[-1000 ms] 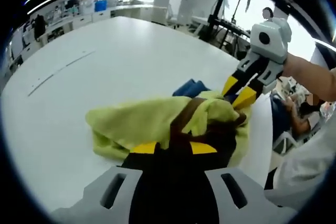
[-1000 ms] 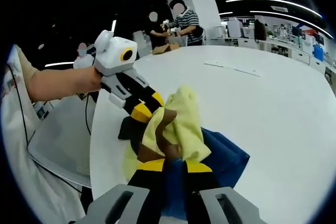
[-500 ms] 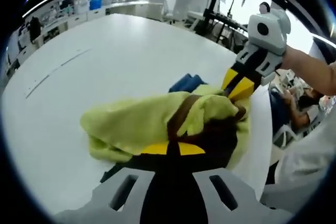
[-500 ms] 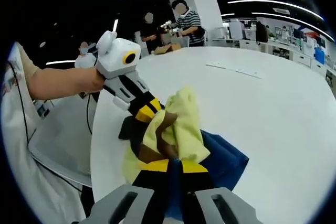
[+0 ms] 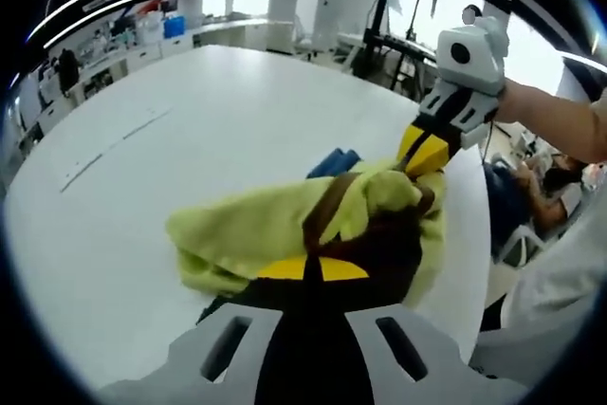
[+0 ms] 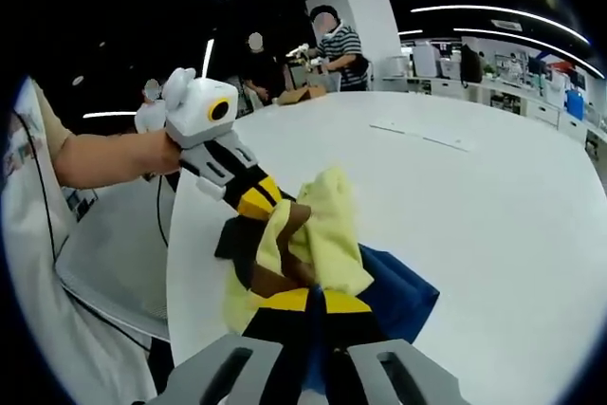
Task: Fold the garment on the visible template until the final outline fits inside the template.
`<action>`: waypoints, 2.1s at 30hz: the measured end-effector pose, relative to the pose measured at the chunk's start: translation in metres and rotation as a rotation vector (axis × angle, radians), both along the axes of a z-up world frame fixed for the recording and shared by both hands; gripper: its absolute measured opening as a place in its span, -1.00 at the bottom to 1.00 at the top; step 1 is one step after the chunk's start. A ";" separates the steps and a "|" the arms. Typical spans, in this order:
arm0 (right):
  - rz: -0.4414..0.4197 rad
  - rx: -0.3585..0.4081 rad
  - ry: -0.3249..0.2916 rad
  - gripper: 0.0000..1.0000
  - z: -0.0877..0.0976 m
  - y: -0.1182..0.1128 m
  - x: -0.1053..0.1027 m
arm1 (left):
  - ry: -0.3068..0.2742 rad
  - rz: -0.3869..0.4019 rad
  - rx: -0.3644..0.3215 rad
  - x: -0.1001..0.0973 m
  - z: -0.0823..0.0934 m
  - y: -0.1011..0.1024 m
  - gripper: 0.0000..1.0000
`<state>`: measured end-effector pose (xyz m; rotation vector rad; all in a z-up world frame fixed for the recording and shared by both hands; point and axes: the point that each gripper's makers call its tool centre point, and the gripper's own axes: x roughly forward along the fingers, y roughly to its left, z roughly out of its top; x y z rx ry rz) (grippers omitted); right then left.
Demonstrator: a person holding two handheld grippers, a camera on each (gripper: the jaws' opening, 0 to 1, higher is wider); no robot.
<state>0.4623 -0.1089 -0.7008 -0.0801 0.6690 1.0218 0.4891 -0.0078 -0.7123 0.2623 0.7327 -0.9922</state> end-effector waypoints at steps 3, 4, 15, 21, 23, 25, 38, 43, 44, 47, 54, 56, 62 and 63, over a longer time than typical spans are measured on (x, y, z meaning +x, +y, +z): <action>0.001 0.002 -0.011 -1.00 0.005 -0.001 0.000 | -0.016 0.012 -0.013 0.001 0.007 0.003 -1.00; 0.000 0.002 -0.017 -1.00 0.007 -0.001 0.000 | -0.022 0.017 -0.019 0.002 0.010 0.004 -1.00; -0.025 0.022 -0.072 -1.00 0.033 -0.006 0.007 | -0.098 0.078 -0.089 0.008 0.045 0.013 -1.00; -0.032 0.032 -0.100 -1.00 0.045 -0.007 0.010 | -0.130 0.107 -0.117 0.011 0.059 0.018 -1.00; -0.033 0.039 -0.108 -1.00 0.049 -0.007 0.011 | -0.141 0.114 -0.124 0.012 0.064 0.018 -1.00; -0.035 0.043 -0.111 -1.00 0.052 -0.007 0.012 | -0.148 0.119 -0.131 0.013 0.067 0.019 -1.00; -0.050 0.021 -0.107 -1.00 0.045 -0.011 0.013 | -0.154 0.124 -0.122 0.013 0.066 0.018 -1.00; -0.079 0.047 -0.149 -1.00 0.063 -0.014 0.022 | -0.179 0.144 -0.142 0.018 0.077 0.020 -1.00; -0.095 0.058 -0.159 -1.00 0.068 -0.017 0.025 | -0.184 0.149 -0.143 0.019 0.079 0.021 -1.00; -0.112 0.087 -0.174 -1.00 0.078 -0.019 0.030 | -0.197 0.161 -0.152 0.022 0.084 0.023 -1.00; -0.142 0.097 -0.206 -1.00 0.089 -0.022 0.041 | -0.220 0.183 -0.165 0.029 0.092 0.025 -1.00; -0.145 0.100 -0.213 -1.00 0.091 -0.022 0.043 | -0.229 0.188 -0.166 0.031 0.095 0.025 -1.00; -0.168 0.108 -0.257 -1.00 0.105 -0.024 0.054 | -0.266 0.212 -0.175 0.041 0.109 0.026 -1.00; -0.171 0.110 -0.264 -1.00 0.108 -0.024 0.056 | -0.273 0.215 -0.177 0.043 0.111 0.027 -1.00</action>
